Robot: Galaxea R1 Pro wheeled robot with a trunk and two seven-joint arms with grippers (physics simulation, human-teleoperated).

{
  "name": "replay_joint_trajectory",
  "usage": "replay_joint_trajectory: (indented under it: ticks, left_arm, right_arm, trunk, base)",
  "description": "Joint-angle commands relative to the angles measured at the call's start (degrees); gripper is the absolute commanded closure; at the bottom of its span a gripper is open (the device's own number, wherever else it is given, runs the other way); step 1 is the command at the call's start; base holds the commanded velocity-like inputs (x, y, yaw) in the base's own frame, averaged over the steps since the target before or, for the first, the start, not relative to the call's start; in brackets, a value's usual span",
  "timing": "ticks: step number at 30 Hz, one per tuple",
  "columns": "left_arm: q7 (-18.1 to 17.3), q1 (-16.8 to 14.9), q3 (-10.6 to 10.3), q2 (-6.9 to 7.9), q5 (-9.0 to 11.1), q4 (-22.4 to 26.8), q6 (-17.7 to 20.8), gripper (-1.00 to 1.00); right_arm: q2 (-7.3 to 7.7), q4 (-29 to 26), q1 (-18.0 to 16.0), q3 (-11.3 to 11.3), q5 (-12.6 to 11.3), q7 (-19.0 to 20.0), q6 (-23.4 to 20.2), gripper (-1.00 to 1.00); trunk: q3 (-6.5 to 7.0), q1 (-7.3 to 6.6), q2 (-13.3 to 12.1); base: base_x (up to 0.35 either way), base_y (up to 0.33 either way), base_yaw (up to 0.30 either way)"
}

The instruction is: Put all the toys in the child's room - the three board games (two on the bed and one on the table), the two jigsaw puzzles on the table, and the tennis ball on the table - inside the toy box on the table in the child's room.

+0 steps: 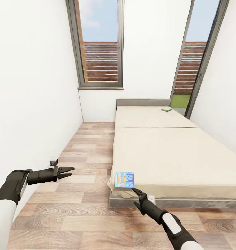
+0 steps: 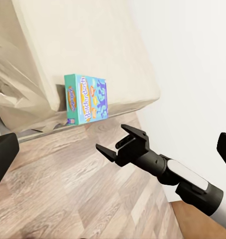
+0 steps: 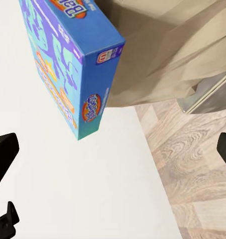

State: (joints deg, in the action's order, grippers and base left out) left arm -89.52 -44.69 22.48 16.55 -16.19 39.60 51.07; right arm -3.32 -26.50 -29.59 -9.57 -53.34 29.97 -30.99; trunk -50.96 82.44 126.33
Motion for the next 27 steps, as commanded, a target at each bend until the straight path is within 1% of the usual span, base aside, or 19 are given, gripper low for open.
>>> replay_joint_trajectory:
  ticks: [1, 6, 12, 27]
  left_arm:
    - [-0.48, -0.05, 0.19, -0.05, -0.6, 0.04, 0.6, -1.0]
    - [-0.48, -0.05, 0.2, -0.13, -0.6, 0.04, 0.6, -1.0]
    - [-0.48, -0.05, 0.2, -0.7, -0.66, 0.04, 0.56, -1.0]
    - [-0.48, -0.05, 0.18, -0.95, -0.67, 0.04, 0.52, -1.0]
  right_arm:
    - [-0.08, -0.03, -0.03, -0.36, -0.16, 0.02, -0.45, -1.0]
    - [-0.38, -1.2, -0.03, 0.0, -0.11, 0.07, -0.4, -1.0]
    - [-0.54, -5.05, 0.04, 0.48, 0.17, 0.1, -0.51, -1.0]
    - [-0.85, -5.9, 0.14, 0.6, 0.47, 0.16, -0.46, -1.0]
  trunk:
    - [-0.05, -0.01, 0.02]
    - [-0.05, -0.01, 0.02]
    - [-0.05, -0.01, 0.02]
    - [-0.05, -0.01, 0.02]
  base:
    - [0.0, 0.0, 0.0]
    - [0.0, 0.0, 0.0]
    - [0.0, 0.0, 0.0]
    - [0.0, 0.0, 0.0]
